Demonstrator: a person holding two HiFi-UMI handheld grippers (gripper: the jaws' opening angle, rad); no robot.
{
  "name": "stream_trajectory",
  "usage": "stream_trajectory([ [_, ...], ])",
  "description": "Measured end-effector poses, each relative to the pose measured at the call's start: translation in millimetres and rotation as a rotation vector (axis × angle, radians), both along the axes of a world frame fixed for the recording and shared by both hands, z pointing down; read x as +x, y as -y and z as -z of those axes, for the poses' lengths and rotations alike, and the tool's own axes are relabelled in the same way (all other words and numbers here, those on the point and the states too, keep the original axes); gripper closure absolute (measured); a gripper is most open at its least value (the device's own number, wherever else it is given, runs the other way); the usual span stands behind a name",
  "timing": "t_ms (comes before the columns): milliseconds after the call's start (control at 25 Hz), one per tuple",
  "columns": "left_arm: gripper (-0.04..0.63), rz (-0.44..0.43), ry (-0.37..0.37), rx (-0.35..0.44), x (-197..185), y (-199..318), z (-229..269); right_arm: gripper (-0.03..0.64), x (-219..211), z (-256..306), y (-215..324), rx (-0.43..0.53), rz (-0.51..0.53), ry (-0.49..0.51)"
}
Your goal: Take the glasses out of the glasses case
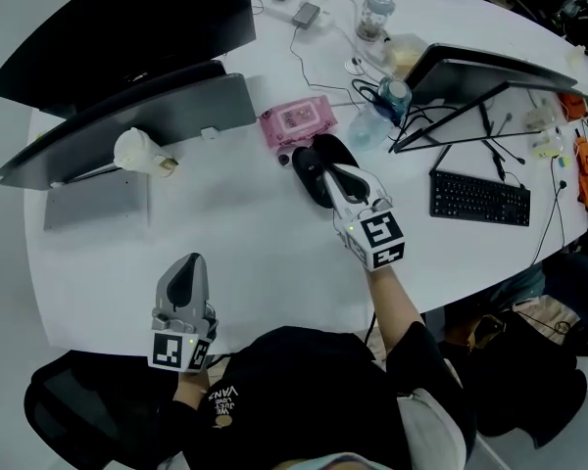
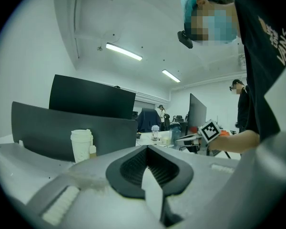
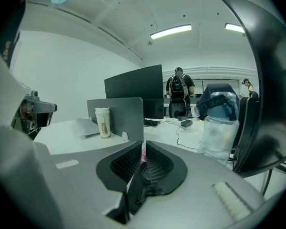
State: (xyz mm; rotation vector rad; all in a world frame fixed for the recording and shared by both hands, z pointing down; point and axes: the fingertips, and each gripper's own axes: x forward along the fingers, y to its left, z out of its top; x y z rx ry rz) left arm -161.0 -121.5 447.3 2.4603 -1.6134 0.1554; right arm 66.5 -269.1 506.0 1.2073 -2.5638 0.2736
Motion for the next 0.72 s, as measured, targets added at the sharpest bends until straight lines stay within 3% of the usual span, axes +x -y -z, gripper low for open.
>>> stream_trajectory([
  [720,0.594,0.005,0.003,-0.045,-0.7,10.6,-17.7,0.543,-10.9,-93.9,22.9,-0.175,0.044,-0.141],
])
